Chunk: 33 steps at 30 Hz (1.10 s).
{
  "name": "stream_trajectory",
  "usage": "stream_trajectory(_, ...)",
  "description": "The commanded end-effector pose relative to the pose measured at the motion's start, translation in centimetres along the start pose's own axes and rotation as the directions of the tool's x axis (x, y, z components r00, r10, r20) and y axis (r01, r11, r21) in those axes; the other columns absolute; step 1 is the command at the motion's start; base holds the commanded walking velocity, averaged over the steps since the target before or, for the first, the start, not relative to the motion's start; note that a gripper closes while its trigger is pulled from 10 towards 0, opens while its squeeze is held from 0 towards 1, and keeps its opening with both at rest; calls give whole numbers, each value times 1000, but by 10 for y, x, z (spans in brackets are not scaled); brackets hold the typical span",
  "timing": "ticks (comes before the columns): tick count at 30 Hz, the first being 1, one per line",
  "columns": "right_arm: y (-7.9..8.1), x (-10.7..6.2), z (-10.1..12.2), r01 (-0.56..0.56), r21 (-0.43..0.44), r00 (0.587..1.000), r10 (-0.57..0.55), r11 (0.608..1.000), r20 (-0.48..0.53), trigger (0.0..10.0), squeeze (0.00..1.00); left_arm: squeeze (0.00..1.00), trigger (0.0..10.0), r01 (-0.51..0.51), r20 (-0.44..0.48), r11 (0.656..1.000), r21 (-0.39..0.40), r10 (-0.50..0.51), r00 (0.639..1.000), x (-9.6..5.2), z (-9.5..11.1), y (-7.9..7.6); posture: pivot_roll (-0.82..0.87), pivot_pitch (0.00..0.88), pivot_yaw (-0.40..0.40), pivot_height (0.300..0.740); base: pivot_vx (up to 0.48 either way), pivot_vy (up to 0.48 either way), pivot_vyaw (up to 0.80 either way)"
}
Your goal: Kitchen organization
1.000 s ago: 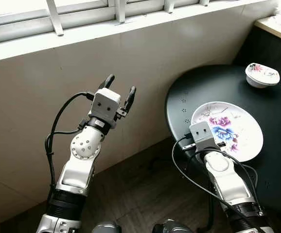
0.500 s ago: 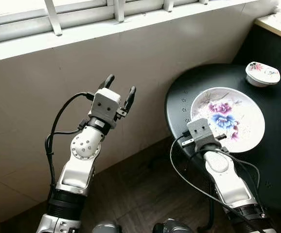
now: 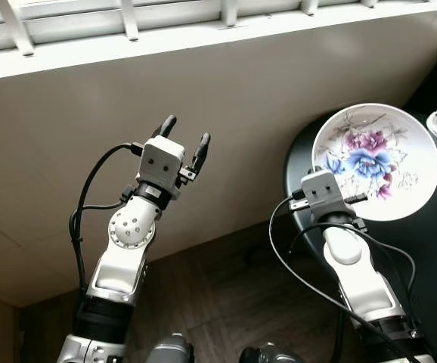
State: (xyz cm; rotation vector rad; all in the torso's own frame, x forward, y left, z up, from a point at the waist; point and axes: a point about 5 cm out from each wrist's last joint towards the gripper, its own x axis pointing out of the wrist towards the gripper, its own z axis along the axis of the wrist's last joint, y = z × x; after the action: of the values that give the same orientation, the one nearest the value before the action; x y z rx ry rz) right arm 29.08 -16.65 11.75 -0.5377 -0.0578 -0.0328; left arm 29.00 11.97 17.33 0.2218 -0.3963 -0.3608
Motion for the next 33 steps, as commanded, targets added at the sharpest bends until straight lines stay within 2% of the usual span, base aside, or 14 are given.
stream_trajectory(1,-11,2,8,54,-18,997,-53,998,50,0,0,0,10000,12,28,1000,2,-12,1000,1,5,-2,137,0,-58,740,0,0,800)
stream_trajectory(11,-13,2,8,82,-10,995,-82,997,61,0,0,0,10000,36,49,999,-33,-35,998,0,8,-5,136,5,-58,740,0,0,800)
stream_trajectory(14,-14,2,8,89,-11,994,-88,996,64,0,0,0,10000,34,49,999,-37,-32,998,1,8,-4,136,5,-58,740,-337,0,800)
stream_trajectory(17,-15,3,9,92,-11,994,-91,996,66,0,0,0,10000,33,58,999,-36,-31,998,1,9,-4,135,8,-59,740,-391,0,800)
stream_trajectory(33,-15,3,9,91,-10,993,-90,996,75,0,0,0,10000,30,55,999,-23,-29,998,1,8,-3,134,10,-58,740,0,0,800)
